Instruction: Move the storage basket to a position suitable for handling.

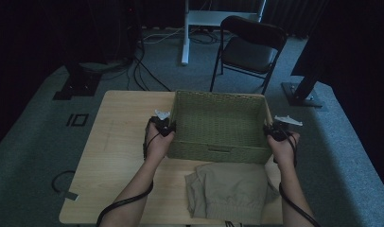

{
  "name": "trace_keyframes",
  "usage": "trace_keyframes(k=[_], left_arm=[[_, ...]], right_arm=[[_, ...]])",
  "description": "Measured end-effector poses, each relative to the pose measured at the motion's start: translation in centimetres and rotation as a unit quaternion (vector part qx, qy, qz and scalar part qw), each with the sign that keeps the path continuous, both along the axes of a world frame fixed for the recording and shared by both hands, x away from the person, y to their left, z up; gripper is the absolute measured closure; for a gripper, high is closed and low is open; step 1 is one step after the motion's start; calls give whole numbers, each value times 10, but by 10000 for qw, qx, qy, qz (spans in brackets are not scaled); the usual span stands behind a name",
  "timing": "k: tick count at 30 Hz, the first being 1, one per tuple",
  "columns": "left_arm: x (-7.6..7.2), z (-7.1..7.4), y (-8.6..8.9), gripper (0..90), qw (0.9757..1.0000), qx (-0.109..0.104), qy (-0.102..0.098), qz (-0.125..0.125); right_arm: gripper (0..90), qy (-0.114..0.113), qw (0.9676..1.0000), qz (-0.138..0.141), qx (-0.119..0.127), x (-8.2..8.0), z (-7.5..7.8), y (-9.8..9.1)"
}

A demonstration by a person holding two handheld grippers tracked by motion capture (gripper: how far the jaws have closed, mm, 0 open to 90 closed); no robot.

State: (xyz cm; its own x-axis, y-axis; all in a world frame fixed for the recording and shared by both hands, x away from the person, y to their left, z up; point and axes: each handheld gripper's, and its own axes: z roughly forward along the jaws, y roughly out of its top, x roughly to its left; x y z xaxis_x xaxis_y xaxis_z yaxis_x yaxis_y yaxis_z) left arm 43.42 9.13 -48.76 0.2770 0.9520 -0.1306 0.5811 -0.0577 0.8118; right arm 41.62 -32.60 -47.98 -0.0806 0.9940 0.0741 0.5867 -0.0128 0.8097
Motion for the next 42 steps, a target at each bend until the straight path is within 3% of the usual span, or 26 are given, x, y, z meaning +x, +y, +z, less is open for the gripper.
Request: trace_keyframes(k=[13, 18, 26, 27, 28, 29, 30, 31, 33, 34, 37, 40, 42], left_arm=[[1, 0, -25, 793, 9999, -20, 59, -96], [0, 1, -27, 790, 10000, 11, 64, -51], [0, 1, -25, 790, 10000, 3, 69, 15], [1, 0, -25, 787, 10000, 28, 30, -62], [1, -1, -25, 763, 9999, 7, 31, -126], [2, -1, -24, 722, 9996, -235, 89, -158], [3, 0, -24, 626, 9991, -348, 133, -178], [3, 1, -25, 563, 9989, -343, 106, -310], [4, 1, -27, 414, 9988, -136, 81, -472], [5, 1, -26, 367, 9981, -162, 49, -587], [7, 2, -22, 293, 9983, -224, 109, -533], [8, 3, -19, 236, 9982, -211, 122, -553], [9, 3, -18, 236, 9978, -220, 151, -602]], right_arm=[[775, 74, 10000, -50, 17, -1, 1, -27], [779, 113, 9999, -3, -90, 5, 3, -28], [779, 91, 9999, 52, -34, 10, 2, -28], [776, 88, 9999, 59, -31, 10, 2, -28], [763, 91, 9999, 70, -23, 10, 2, -28], [731, 77, 9999, 70, 10, 10, 2, -29], [673, 37, 10000, 70, 48, 10, 2, -30], [626, 41, 9999, 115, 86, 10, 2, -30], [561, 2, 9996, 264, 70, 10, 2, -29], [503, -49, 9995, 309, 85, 10, 3, -29], [377, -255, 9992, 263, 175, 10, 5, -31], [272, -401, 9982, 385, 228, 11, 7, -31], [252, -313, 9985, 387, 213, 11, 10, -31]])
